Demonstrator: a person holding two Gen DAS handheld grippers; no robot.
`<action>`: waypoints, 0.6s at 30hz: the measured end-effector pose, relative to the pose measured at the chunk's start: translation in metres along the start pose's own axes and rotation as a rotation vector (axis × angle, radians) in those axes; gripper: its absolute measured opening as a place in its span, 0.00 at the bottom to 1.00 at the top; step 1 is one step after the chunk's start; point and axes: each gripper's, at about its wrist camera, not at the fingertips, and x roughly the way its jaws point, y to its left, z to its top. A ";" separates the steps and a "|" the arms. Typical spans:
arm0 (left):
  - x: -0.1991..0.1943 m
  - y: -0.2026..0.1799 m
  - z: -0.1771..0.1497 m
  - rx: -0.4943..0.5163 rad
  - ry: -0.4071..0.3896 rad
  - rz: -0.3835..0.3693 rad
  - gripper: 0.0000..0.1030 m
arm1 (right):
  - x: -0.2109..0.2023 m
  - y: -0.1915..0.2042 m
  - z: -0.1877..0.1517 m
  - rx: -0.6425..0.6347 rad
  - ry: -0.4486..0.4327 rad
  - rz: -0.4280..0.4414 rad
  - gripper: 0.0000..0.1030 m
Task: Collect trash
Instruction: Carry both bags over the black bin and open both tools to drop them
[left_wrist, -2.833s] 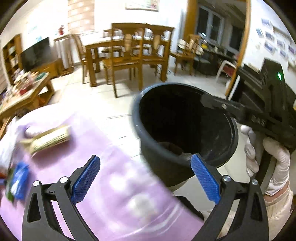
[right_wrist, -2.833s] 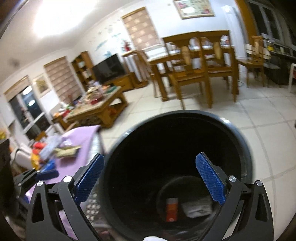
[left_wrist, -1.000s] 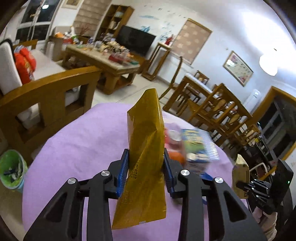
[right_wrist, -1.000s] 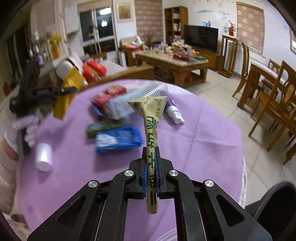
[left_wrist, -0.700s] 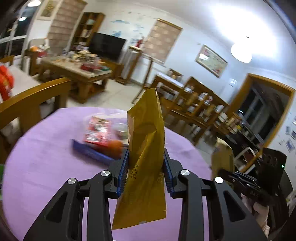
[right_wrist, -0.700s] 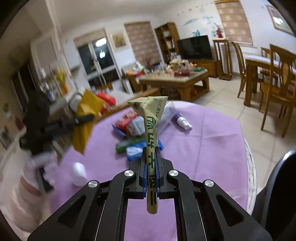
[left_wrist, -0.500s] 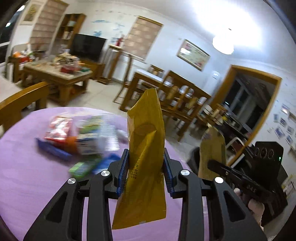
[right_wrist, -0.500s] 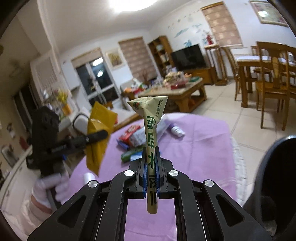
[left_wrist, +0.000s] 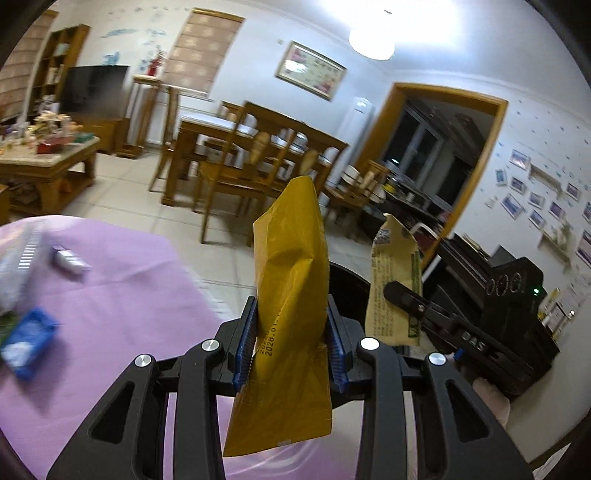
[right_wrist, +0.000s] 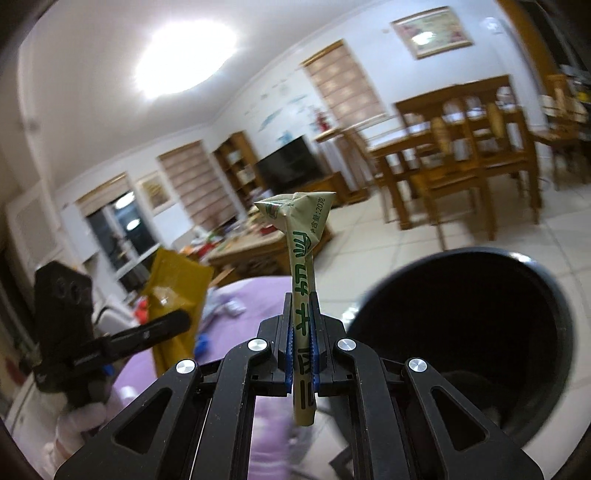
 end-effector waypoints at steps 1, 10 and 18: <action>0.012 -0.007 0.000 0.008 0.013 -0.017 0.34 | -0.004 -0.009 0.000 0.014 -0.008 -0.020 0.07; 0.096 -0.056 -0.004 0.047 0.099 -0.094 0.34 | -0.028 -0.107 -0.013 0.154 -0.031 -0.184 0.07; 0.140 -0.075 -0.016 0.088 0.183 -0.064 0.34 | -0.018 -0.137 -0.031 0.199 -0.006 -0.200 0.07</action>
